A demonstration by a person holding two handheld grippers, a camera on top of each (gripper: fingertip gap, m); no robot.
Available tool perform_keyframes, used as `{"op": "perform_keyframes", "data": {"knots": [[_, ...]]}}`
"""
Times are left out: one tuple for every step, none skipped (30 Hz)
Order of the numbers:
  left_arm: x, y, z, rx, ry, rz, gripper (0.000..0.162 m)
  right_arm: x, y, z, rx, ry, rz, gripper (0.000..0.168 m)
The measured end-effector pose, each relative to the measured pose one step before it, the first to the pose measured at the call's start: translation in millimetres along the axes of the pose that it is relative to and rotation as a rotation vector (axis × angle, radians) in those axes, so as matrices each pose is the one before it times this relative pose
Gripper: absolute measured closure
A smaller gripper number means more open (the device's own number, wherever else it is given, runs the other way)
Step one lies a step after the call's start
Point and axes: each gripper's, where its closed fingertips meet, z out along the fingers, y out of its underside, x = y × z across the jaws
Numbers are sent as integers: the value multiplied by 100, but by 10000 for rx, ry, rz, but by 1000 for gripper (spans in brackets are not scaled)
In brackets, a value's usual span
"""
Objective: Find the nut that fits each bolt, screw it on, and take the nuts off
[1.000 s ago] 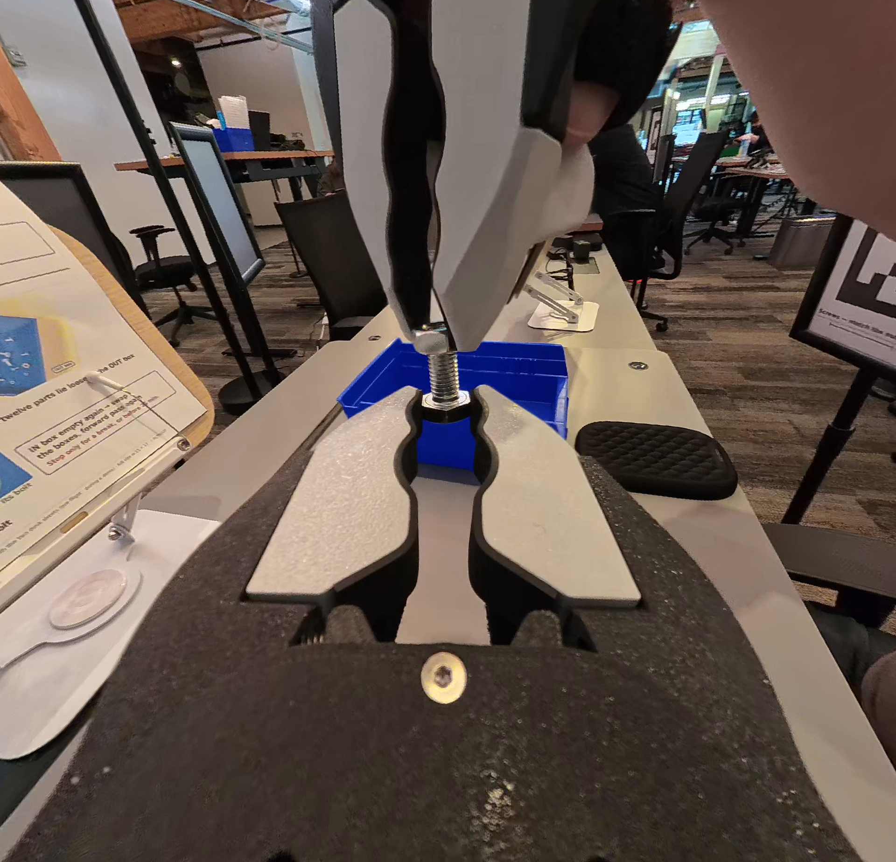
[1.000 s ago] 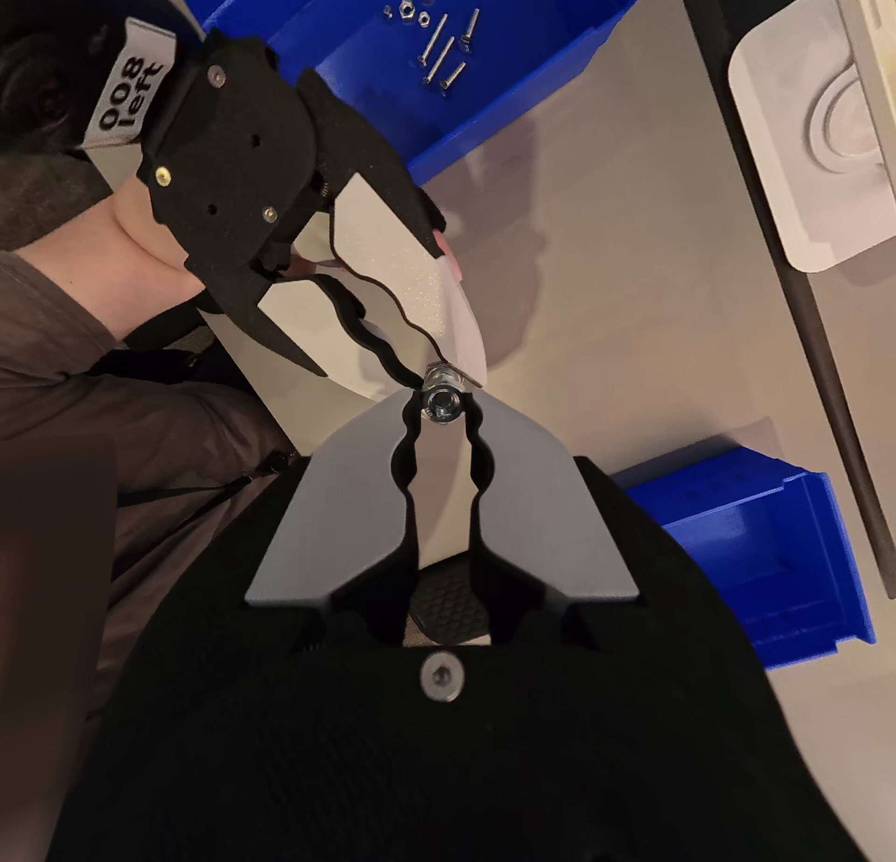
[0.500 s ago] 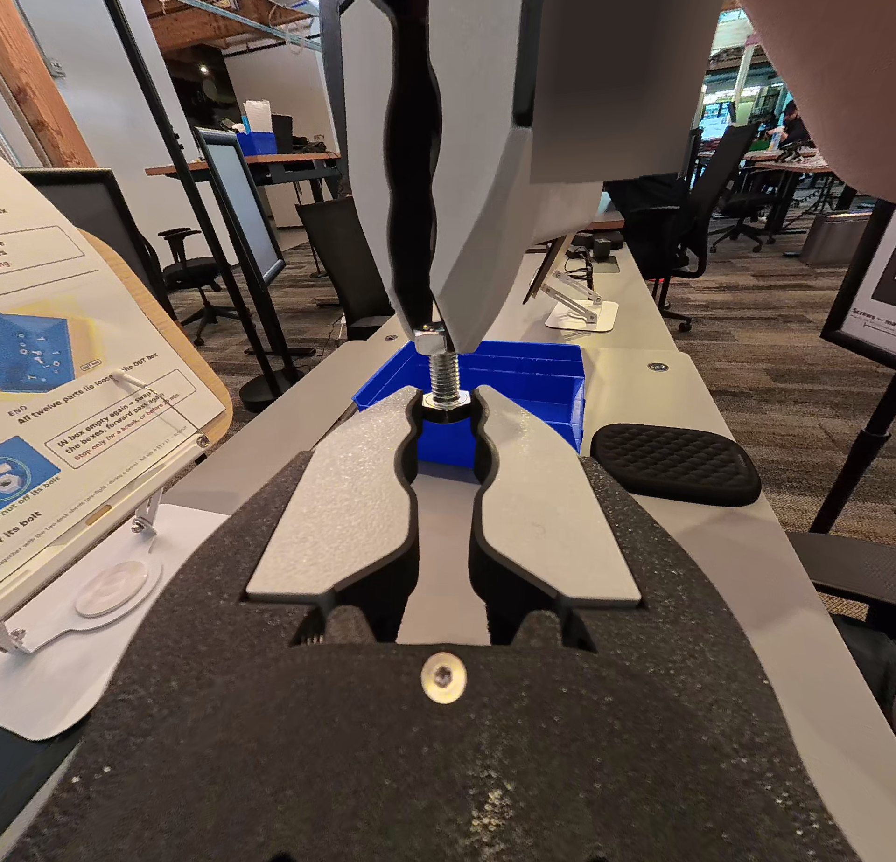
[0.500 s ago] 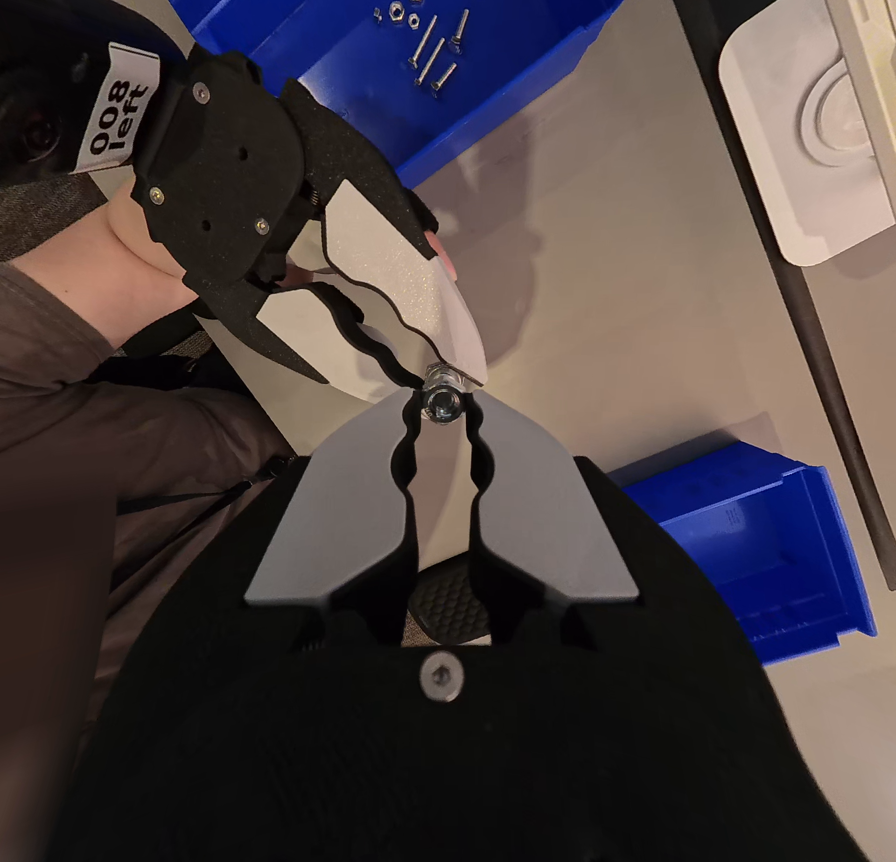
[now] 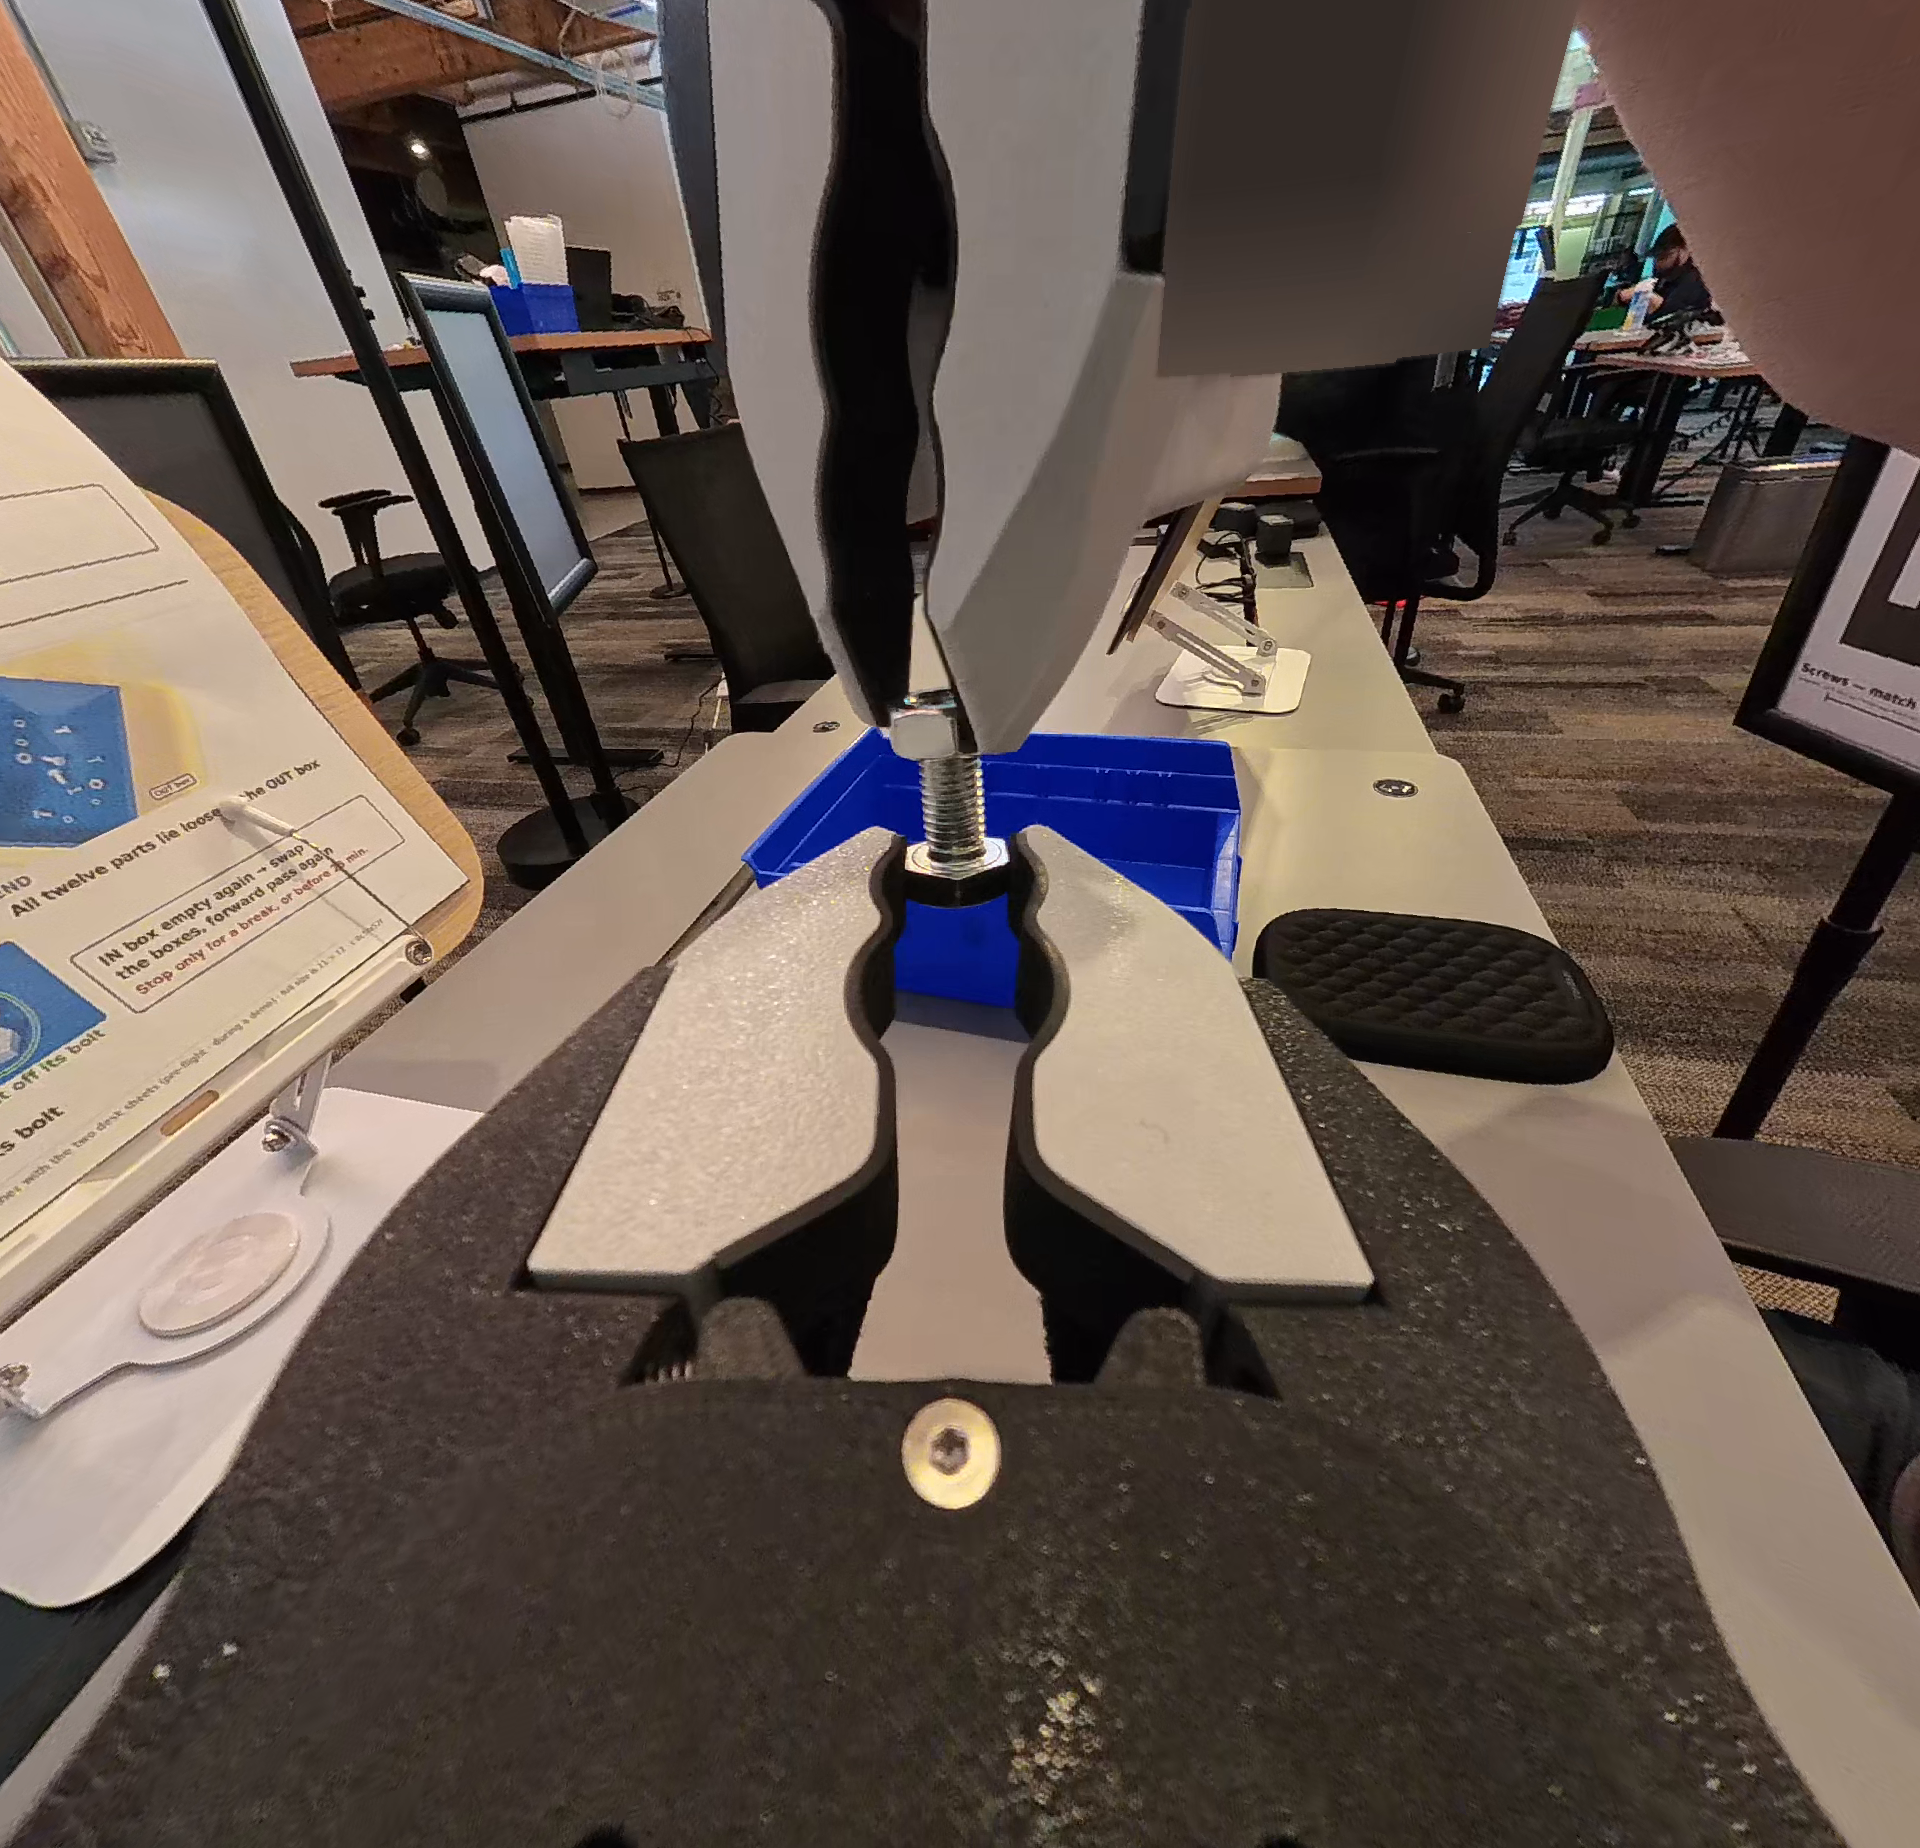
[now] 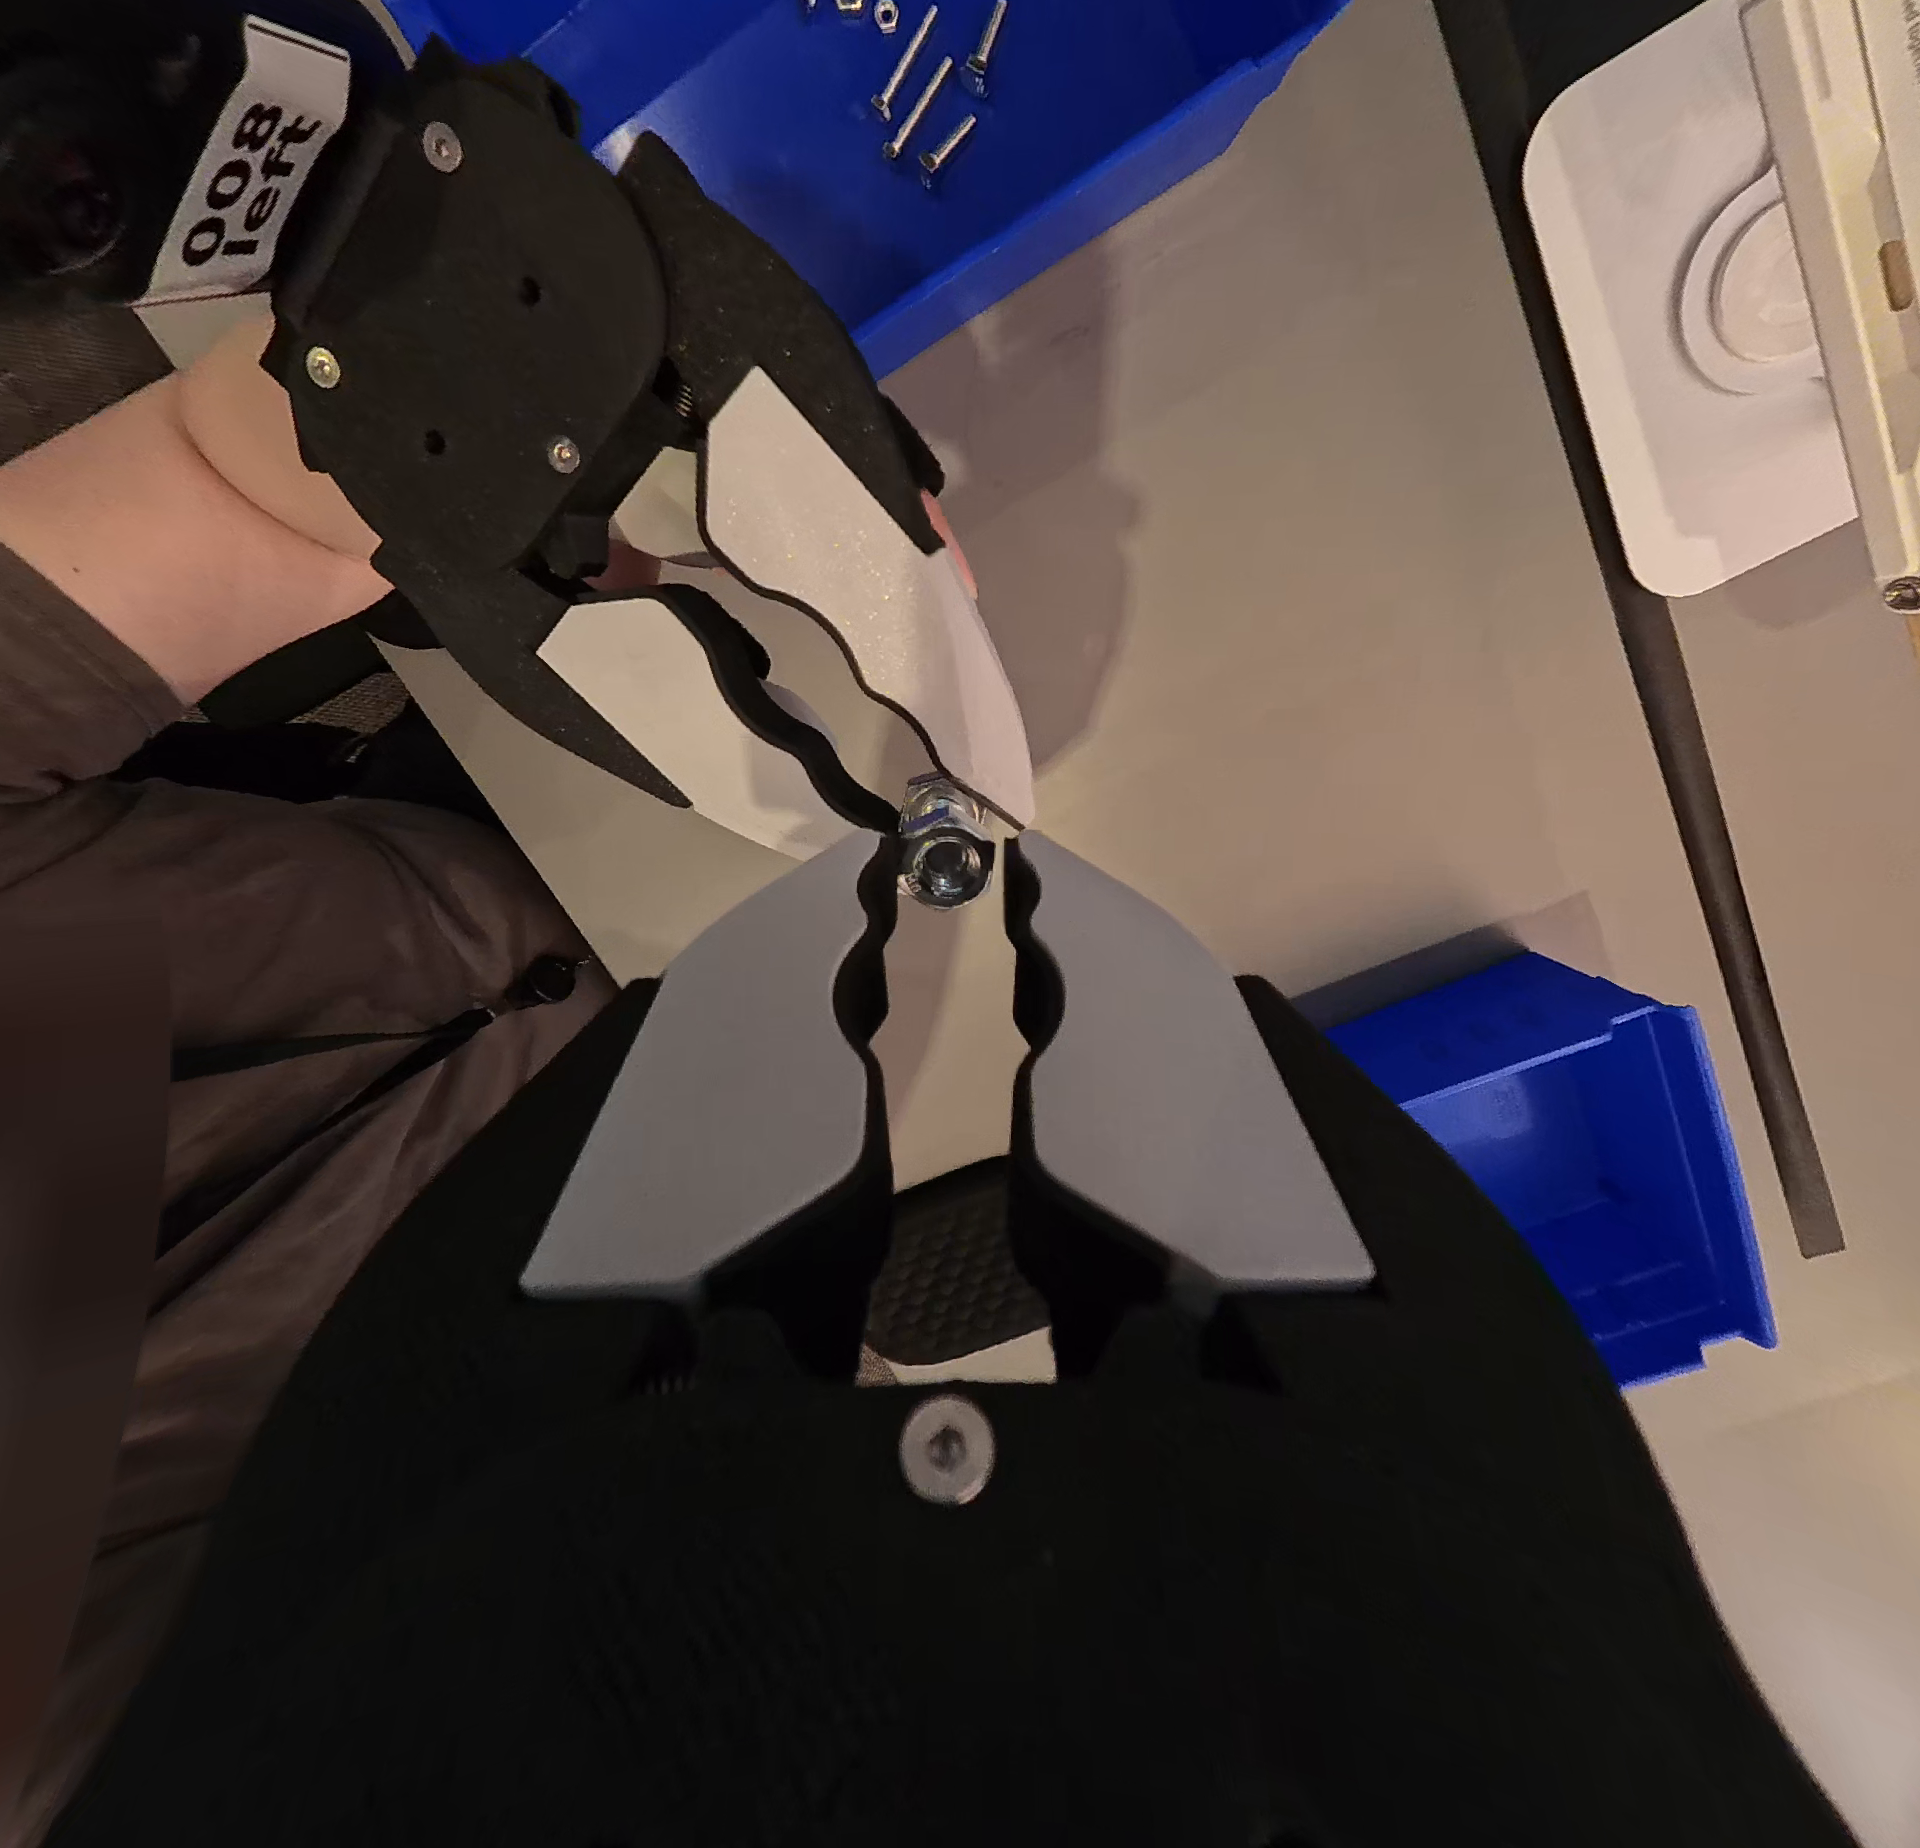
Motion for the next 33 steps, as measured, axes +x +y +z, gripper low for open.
{"op": "perform_keyframes", "data": {"knots": [[-3, -24, 0, 29, 11, -26, 144, 1, -24, -16, 13, 32, -39, 147], [11, -27, -13, 23, 24, -28, 144, 14, -18, -30, 15, 25, -15, 147], [25, -19, -11, 8, 23, -15, 144, 14, -3, -28, 6, 14, -2, 146], [-4, -22, -16, 9, -2, 7, 144, 21, -19, -21, 15, 5, -15, 146], [15, -3, -10, -7, 1, 6, 144, 20, -17, -19, 20, 15, -20, 145], [-9, -24, -10, 3, -8, 6, 144, 20, -30, -12, 29, 15, -22, 144], [7, -16, -26, 12, 0, 5, 144, -9, -30, -11, 33, -4, -27, 144], [18, -19, -13, 1, 25, -16, 144, -17, -11, -21, 19, -6, -21, 144], [35, -7, -15, 6, 24, -14, 144, -11, -10, -12, 13, -2, -27, 143], [-5, -22, -9, 10, 3, -10, 144, -10, -22, -5, 22, 7, -44, 143], [19, 11, 7, -8, 16, -7, 144, 11, -16, -10, 14, 15, -46, 143], [25, 37, 11, -29, 17, -6, 144, 16, -19, 2, 18, 21, -41, 143], [4, 28, 19, -14, 0, 7, 144, 29, -58, -19, 49, 24, -31, 143], [42, 14, 29, -6, 12, 7, 144, 12, -89, -16, 64, 6, -15, 142], [74, 34, 31, -20, 38, -1, 144, 25, -103, -31, 70, -2, -16, 142], [42, 19, 28, -17, 7, 12, 144, 7, -118, -34, 78, -3, -25, 142], [19, 26, 29, -15, -6, 22, 144, -21, -103, -50, 77, -14, -26, 142], [34, 27, 20, -23, 16, 9, 144, -24, -92, -65, 75, -13, -28, 142], [-10, 9, 4, 2, -2, -1, 144, -11, -108, -88, 88, -2, -34, 142], [-28, -26, -21, 30, -4, -13, 144, -15, -115, -124, 107, -7, -47, 142], [13, -25, -18, 23, 36, -39, 144, -22, -98, -180, 137, -25, -53, 142], [30, -46, -23, 41, 50, -58, 144, -41, -145, -289, 223, -50, -63, 142], [19, -86, -43, 64, 53, -66, 144, -55, -192, -392, 358, -99, -95, 142], [51, -102, -40, 66, 60, -54, 144, -102, -236, -532, 524, -178, -126, 142], [109, -92, -50, 57, 95, -58, 144, -115, -341, -662, 742, -261, -143, 142], [169, -152, -46, 101, 122, -56, 144, -178, -498, -794, 995, -345, -206, 142], [218, -201, -19, 145, 147, -62, 144, -266, -579, -920, 1200, -381, -310, 142], [256, -166, 11, 134, 186, -101, 144, -335, -573, -1012, 1318, -355, -392, 142], [291, -126, 58, 112, 218, -113, 144, -440, -526, -1048, 1357, -345, -419, 140], [310, -130, 96, 138, 218, -77, 144, -544, -358, -1000, 1286, -348, -363, 135], [265, -126, 122, 151, 184, -57, 144, -603, -76, -906, 1117, -342, -258, 128], [301, -64, 153, 115, 206, -58, 144, -580, 180, -749, 914, -317, -188, 122], [347, -11, 170, 93, 231, -31, 144, -464, 425, -622, 689, -249, -157, 117]]}}
